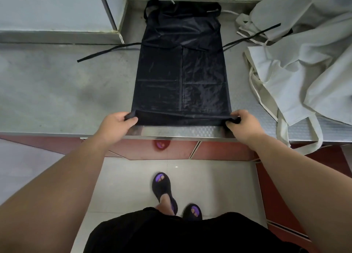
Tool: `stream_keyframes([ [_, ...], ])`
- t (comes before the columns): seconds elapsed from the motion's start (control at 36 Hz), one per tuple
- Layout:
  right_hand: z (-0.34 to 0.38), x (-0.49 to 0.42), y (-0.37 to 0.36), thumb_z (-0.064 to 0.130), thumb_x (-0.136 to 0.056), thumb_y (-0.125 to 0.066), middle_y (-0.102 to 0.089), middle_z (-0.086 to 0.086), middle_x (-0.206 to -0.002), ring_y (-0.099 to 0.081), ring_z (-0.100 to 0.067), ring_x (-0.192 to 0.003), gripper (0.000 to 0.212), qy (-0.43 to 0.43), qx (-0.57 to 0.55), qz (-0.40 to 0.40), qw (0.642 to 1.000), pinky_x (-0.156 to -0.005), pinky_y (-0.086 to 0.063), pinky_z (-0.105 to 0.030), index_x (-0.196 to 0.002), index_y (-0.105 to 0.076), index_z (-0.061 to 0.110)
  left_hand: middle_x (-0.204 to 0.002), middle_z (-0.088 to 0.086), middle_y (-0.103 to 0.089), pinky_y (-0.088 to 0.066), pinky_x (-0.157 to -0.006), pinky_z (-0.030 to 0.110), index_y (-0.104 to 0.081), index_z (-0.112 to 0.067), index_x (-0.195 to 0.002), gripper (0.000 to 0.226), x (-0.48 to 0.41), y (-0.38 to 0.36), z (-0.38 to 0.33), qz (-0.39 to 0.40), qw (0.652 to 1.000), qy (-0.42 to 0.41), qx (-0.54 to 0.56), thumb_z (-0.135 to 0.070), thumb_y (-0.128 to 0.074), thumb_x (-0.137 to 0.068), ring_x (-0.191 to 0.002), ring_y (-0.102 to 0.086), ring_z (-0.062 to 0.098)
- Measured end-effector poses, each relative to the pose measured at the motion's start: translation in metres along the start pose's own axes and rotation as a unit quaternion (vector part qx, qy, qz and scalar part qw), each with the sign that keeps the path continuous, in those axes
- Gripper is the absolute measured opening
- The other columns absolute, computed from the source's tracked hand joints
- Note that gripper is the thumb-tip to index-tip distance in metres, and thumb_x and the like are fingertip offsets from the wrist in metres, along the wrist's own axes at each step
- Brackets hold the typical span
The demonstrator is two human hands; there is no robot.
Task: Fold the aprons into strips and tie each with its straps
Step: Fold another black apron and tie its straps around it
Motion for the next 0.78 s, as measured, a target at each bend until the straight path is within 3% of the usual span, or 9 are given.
stream_keyframes([
  [0.08, -0.001, -0.009, 0.001, 0.024, -0.093, -0.056, -0.061, -0.013, -0.118, -0.056, -0.029, -0.104, 0.033, -0.052, -0.03, -0.017, 0.998, -0.081, -0.041, -0.03, -0.121, -0.051, 0.008, -0.085, -0.002, -0.064, -0.044, -0.075, 0.031, -0.066, -0.028, -0.097, 0.011, -0.014, 0.0, 0.004, -0.021, 1.0, 0.016, 0.004, -0.031, -0.056, -0.093, -0.075, -0.052, 0.015],
  [0.19, 0.0, -0.017, -0.001, 0.023, -0.094, -0.055, -0.06, -0.014, -0.122, -0.054, -0.032, -0.112, 0.037, -0.102, -0.006, -0.039, 0.994, -0.084, -0.039, -0.03, -0.127, -0.049, 0.008, -0.071, 0.009, -0.05, -0.031, -0.063, 0.03, -0.06, 0.001, -0.086, 0.034, -0.026, 0.0, 0.003, -0.053, 0.994, 0.016, -0.093, -0.031, -0.053, -0.094, -0.067, -0.043, 0.021],
  [0.28, 0.002, -0.02, -0.005, 0.021, -0.094, -0.053, -0.057, -0.015, -0.123, -0.053, -0.033, -0.112, 0.039, -0.13, 0.0, -0.05, 0.99, -0.082, -0.039, -0.029, -0.13, -0.044, 0.009, -0.079, 0.01, -0.063, -0.04, -0.068, 0.034, -0.062, -0.005, -0.087, 0.026, -0.032, -0.001, 0.0, -0.068, 0.989, 0.017, -0.133, -0.028, -0.052, -0.095, -0.08, -0.056, 0.03],
  [0.39, 0.008, -0.018, -0.007, 0.016, -0.094, -0.05, -0.055, -0.015, -0.116, -0.052, -0.031, -0.096, 0.038, -0.131, 0.009, -0.066, 0.989, -0.074, -0.037, -0.029, -0.129, -0.04, 0.008, -0.092, 0.015, -0.065, -0.042, -0.07, 0.035, -0.059, -0.007, -0.088, 0.022, -0.037, -0.004, -0.004, -0.093, 0.976, -0.015, -0.198, -0.026, -0.051, -0.095, -0.09, -0.058, 0.036],
  [0.5, 0.015, -0.012, -0.011, 0.013, -0.093, -0.046, -0.052, -0.014, -0.097, -0.048, -0.031, -0.082, 0.027, -0.102, 0.078, -0.078, 0.989, -0.07, -0.038, -0.035, -0.118, -0.039, 0.008, -0.106, 0.011, -0.063, -0.039, -0.078, 0.03, -0.059, -0.006, -0.104, 0.019, -0.035, 0.001, -0.004, -0.138, 0.979, -0.009, -0.153, -0.02, -0.058, -0.091, -0.101, -0.056, 0.03],
  [0.61, 0.028, -0.012, -0.019, 0.006, -0.09, -0.045, -0.045, -0.016, -0.129, -0.045, -0.038, -0.108, 0.037, 0.01, 0.22, -0.11, 0.969, -0.089, -0.037, -0.039, -0.125, -0.051, 0.015, -0.117, 0.01, -0.051, -0.043, -0.077, 0.039, -0.055, -0.012, -0.113, 0.024, -0.029, 0.002, -0.014, -0.148, 0.962, -0.065, -0.222, -0.017, -0.058, -0.09, -0.11, -0.048, 0.029],
  [0.67, 0.029, -0.013, -0.023, 0.016, -0.096, -0.044, -0.04, -0.009, -0.143, -0.039, -0.036, -0.121, 0.038, 0.032, 0.243, -0.088, 0.965, -0.1, -0.032, -0.038, -0.132, -0.053, 0.021, -0.12, 0.011, -0.052, -0.044, -0.084, 0.041, -0.059, -0.012, -0.116, 0.031, -0.028, 0.001, -0.023, -0.14, 0.946, -0.16, -0.243, -0.004, -0.059, -0.086, -0.111, -0.047, 0.032],
  [0.72, 0.026, -0.012, -0.026, 0.032, -0.099, -0.04, -0.031, -0.001, -0.152, -0.032, -0.032, -0.132, 0.042, 0.028, 0.251, -0.045, 0.966, -0.106, -0.025, -0.038, -0.14, -0.044, 0.025, -0.12, 0.011, -0.059, -0.045, -0.092, 0.043, -0.067, -0.012, -0.111, 0.038, -0.031, -0.005, -0.024, -0.088, 0.924, -0.255, -0.271, 0.008, -0.057, -0.08, -0.11, -0.053, 0.036],
  [0.78, 0.022, -0.01, -0.027, 0.045, -0.094, -0.044, -0.018, 0.004, -0.157, -0.023, -0.027, -0.14, 0.057, 0.031, 0.255, 0.008, 0.966, -0.11, -0.019, -0.038, -0.147, -0.031, 0.027, -0.125, 0.007, -0.061, -0.043, -0.099, 0.043, -0.07, -0.013, -0.112, 0.038, -0.035, -0.008, -0.018, -0.021, 0.917, -0.275, -0.288, 0.007, -0.055, -0.084, -0.116, -0.054, 0.033],
])
Point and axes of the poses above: each hand's wrist, its own x-axis away from the middle knuckle, its own y-axis out of the back of the hand, z = x × y, the point moved 6 cm from there along -x, towards the middle knuckle
